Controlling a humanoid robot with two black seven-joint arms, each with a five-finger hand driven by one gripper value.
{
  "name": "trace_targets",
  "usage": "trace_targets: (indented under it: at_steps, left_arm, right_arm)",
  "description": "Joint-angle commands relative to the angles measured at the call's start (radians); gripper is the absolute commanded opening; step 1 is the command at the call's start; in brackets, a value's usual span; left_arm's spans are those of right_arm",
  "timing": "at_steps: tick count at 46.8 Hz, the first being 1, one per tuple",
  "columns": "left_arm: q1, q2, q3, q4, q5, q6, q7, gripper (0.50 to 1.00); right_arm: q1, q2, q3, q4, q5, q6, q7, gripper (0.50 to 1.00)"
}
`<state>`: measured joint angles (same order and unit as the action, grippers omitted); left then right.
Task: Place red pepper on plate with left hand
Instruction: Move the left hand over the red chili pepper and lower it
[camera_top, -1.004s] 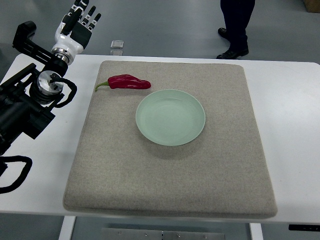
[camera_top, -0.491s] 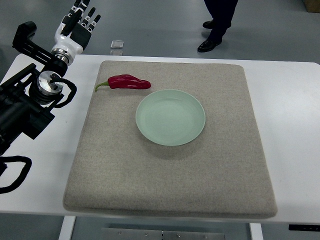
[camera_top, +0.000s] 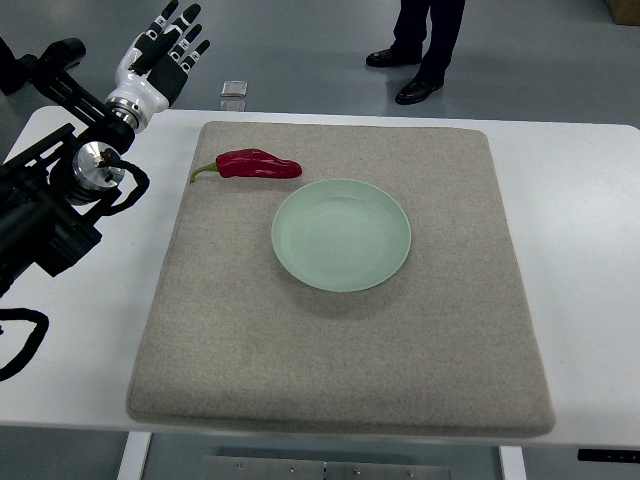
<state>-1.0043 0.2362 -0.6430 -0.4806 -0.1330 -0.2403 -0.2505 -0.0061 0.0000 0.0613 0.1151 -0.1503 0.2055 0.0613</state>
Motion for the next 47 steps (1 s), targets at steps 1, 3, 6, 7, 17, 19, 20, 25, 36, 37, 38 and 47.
trace_targets:
  at_steps: [1,3,6,7,17,19,20,25,36,37,38,47]
  left_arm:
    - [-0.013,0.002,0.002,-0.001,0.084,0.012,0.002,0.981]
    - [-0.017,0.002,0.003,-0.001,0.131,0.019,0.002,0.981]
    - [-0.025,0.005,0.003,-0.001,0.209,0.022,0.002,0.981]
    - [-0.028,0.006,0.003,-0.001,0.237,0.022,0.002,0.981]
    - [-0.054,0.02,0.035,-0.012,0.532,0.021,0.01,0.981]
    - [-0.06,0.026,0.054,-0.015,0.578,0.018,0.01,0.981]
    - [-0.063,0.029,0.065,-0.015,0.599,0.016,0.01,0.981]
    - [-0.082,0.044,0.143,-0.015,0.687,0.012,0.01,0.975]
    - [-0.119,0.058,0.244,-0.033,0.9,0.016,0.008,0.971]
    - [-0.119,0.057,0.246,-0.032,0.924,0.015,0.008,0.969]
    - [-0.12,0.057,0.249,-0.033,0.95,0.015,0.008,0.962]
    - [-0.137,0.058,0.278,-0.035,1.148,0.012,0.008,0.962]
  right_arm:
    - [0.0,0.0,0.0,0.0,0.0,0.0,0.0,0.932]
    - [0.0,0.0,0.0,0.0,0.0,0.0,0.0,0.932]
    - [0.0,0.0,0.0,0.0,0.0,0.0,0.0,0.932]
    - [0.001,0.0,0.0,0.0,0.0,0.0,0.0,0.932]
    - [0.0,0.0,0.0,0.0,0.0,0.0,0.0,0.932]
    - [0.0,0.0,0.0,0.0,0.0,0.0,0.0,0.932]
    - [0.0,0.0,0.0,0.0,0.0,0.0,0.0,0.932]
    - [0.001,0.0,0.0,0.0,0.0,-0.001,0.0,0.932]
    - [0.0,0.0,0.0,0.0,0.0,0.0,0.0,0.932]
    - [0.0,0.0,0.0,0.0,0.0,0.0,0.0,0.932]
    - [0.0,0.0,0.0,0.0,0.0,0.0,0.0,0.932]
    - [0.0,0.0,0.0,0.0,0.0,0.0,0.0,0.932]
